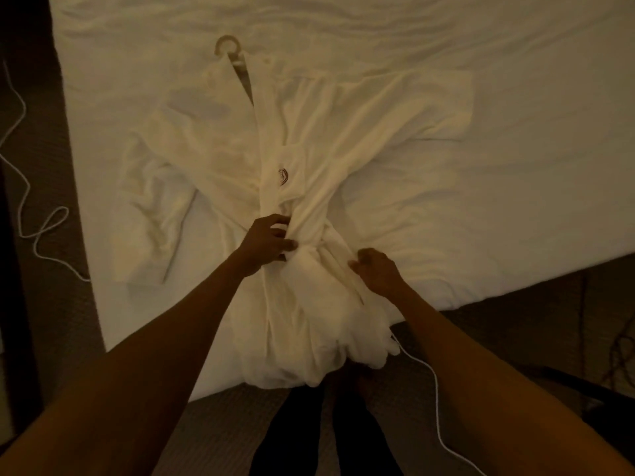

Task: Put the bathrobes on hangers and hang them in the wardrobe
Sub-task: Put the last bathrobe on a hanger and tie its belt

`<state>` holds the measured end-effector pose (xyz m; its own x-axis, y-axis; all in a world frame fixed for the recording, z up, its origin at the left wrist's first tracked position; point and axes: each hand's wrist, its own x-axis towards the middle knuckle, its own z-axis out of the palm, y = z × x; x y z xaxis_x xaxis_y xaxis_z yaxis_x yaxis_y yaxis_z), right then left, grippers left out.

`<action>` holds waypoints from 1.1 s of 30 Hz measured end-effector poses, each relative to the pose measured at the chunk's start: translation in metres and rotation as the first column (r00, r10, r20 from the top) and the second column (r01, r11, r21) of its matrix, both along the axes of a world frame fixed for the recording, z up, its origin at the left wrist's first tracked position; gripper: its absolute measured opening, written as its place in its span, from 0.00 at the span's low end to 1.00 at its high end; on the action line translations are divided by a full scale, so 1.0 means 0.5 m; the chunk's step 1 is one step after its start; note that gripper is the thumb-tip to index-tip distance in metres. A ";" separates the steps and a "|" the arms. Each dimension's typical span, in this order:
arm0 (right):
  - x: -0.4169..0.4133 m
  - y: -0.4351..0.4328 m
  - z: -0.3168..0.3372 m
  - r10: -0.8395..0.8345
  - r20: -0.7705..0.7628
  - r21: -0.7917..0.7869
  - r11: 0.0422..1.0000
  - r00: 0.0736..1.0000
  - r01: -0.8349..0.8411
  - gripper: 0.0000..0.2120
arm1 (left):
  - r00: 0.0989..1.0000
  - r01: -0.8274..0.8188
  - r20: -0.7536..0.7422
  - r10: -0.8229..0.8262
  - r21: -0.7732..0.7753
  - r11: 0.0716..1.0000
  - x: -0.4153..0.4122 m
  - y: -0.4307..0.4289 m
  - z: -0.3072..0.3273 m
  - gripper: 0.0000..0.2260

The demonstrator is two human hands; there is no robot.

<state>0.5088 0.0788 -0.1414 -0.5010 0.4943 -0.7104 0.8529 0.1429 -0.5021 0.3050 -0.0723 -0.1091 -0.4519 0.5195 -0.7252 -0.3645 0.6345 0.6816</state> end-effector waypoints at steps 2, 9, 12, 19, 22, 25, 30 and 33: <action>-0.007 -0.010 -0.016 0.142 0.044 -0.026 0.990 0.989 -0.141 0.20 | 1.000 -0.012 0.011 0.012 0.022 1.000 -0.004 -0.009 -0.010 0.24; 0.005 0.037 0.067 -0.034 -0.056 -0.148 0.989 0.998 0.025 0.18 | 0.980 -0.011 -0.198 0.003 -0.041 0.999 0.019 -0.015 -0.028 0.22; -0.035 0.079 0.154 -0.122 -0.189 -0.116 0.988 0.974 0.101 0.16 | 0.863 0.069 -0.494 -0.101 -0.083 0.994 0.061 0.004 -0.002 0.23; -0.071 0.147 0.300 -0.117 -0.089 -0.282 0.955 0.989 0.087 0.29 | 0.762 0.268 -0.585 -0.277 -0.104 0.958 0.117 0.038 0.040 0.24; -0.036 0.193 0.347 -0.248 -0.132 -0.371 0.910 0.960 0.185 0.33 | 0.682 0.371 -0.571 -0.456 -0.268 0.889 0.118 0.028 0.034 0.26; -0.016 0.221 0.398 -0.499 -0.248 -0.533 0.786 0.831 0.313 0.26 | 0.694 0.369 -0.509 -0.509 -0.356 0.859 0.129 0.031 0.037 0.25; -0.034 0.267 0.478 -0.719 -0.424 -0.620 0.674 0.550 0.403 0.17 | 0.806 0.270 -0.446 -0.389 -0.309 0.912 0.166 0.043 0.059 0.21; -0.044 0.239 0.459 -0.533 -0.390 -0.314 0.844 0.751 0.436 0.14 | 0.813 0.067 -0.565 -0.144 -0.156 0.985 0.180 0.021 0.061 0.18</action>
